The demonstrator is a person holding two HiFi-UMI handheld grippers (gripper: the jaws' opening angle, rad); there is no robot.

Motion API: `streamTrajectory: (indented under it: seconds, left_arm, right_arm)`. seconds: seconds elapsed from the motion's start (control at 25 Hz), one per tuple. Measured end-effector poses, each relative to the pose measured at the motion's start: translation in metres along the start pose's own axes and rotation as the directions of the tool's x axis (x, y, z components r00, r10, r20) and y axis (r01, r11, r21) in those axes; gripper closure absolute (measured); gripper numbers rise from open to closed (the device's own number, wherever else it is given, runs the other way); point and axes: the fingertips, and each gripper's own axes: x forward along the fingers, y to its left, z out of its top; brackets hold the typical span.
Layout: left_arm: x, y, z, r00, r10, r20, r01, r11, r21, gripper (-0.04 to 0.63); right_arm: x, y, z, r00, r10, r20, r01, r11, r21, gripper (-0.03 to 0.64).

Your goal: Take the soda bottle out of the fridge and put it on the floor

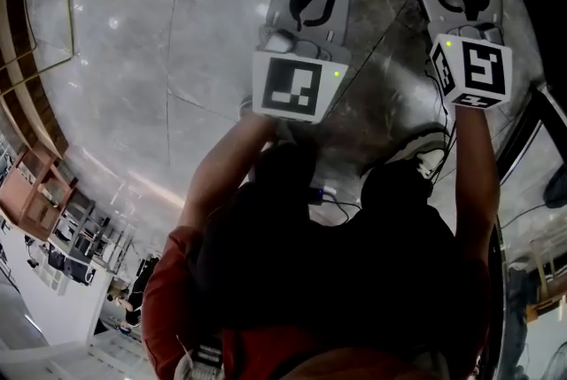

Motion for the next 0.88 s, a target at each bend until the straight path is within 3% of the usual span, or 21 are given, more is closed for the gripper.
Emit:
streamTrajectory:
  seconds: [0.36,0.88]
  left_arm:
    - [0.000,-0.025,-0.003,0.999,-0.050,-0.002,0.050,0.998,0.027,0.595]
    - [0.003,-0.025,-0.015,0.999,-0.047,-0.021,0.047,0.999,0.015,0.595]
  right_arm:
    - [0.005,-0.008,-0.011,1.000,-0.024,0.002,0.024,1.000,-0.014,0.318]
    - [0.000,-0.007,-0.017,0.997,-0.043,0.062,0.045,0.998,-0.036,0.318]
